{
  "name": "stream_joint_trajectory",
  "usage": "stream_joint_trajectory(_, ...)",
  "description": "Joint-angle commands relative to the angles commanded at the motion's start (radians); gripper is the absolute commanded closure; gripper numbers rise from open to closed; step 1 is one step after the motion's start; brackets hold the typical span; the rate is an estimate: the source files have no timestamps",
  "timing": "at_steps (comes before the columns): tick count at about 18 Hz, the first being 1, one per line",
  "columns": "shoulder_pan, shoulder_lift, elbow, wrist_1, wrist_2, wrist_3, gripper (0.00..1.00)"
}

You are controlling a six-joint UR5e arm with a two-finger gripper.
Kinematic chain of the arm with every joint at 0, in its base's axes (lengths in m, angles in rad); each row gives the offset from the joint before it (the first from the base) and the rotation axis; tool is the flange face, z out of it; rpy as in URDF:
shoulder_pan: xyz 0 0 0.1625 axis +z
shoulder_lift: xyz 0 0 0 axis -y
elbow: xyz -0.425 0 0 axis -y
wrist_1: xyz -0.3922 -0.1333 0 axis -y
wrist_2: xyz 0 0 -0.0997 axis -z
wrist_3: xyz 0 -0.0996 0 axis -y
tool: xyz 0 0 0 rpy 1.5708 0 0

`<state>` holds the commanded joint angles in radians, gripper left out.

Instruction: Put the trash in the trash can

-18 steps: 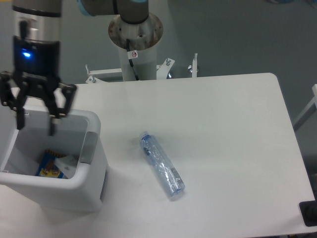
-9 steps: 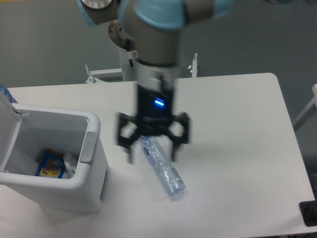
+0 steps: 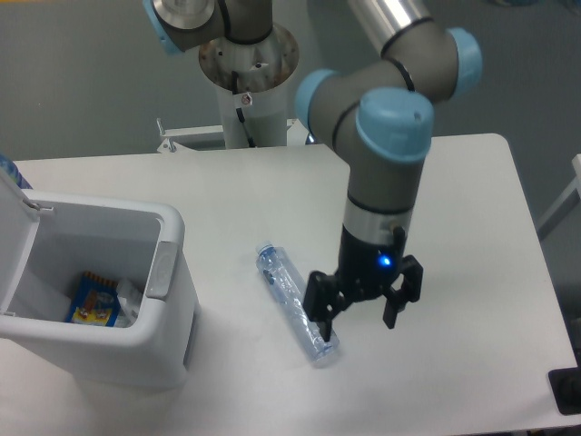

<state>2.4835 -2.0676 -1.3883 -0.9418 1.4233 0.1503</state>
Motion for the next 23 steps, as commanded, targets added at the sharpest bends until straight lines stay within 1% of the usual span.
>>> stream_joint_trajectory(1, 0.000, -0.014, 0.003, -0.008, 0.014, 0.000, 0.00)
stream_joint_trajectory(2, -0.002, -0.020, 0.005, -0.027, 0.020, 0.005, 0.00)
stream_joint_trajectory(5, -0.005, -0.040, 0.012, -0.118, 0.020, 0.076, 0.00)
stream_joint_trajectory(7, -0.009, -0.068, 0.043, -0.175, 0.025, 0.081, 0.00)
stream_joint_trajectory(9, -0.028, -0.107, 0.090, -0.215, 0.032, 0.080, 0.00)
stream_joint_trajectory(12, -0.064, -0.152, 0.139, -0.290, 0.078, 0.077, 0.00)
stream_joint_trajectory(14, -0.077, -0.167, 0.146, -0.293, 0.082, 0.066, 0.00)
stream_joint_trajectory(17, -0.086, -0.174, 0.140, -0.291, 0.086, 0.061, 0.00)
stream_joint_trajectory(20, -0.118, -0.177, 0.126, -0.290, 0.127, 0.060, 0.00)
stream_joint_trajectory(23, -0.121, -0.167, 0.086, -0.282, 0.132, 0.060, 0.00)
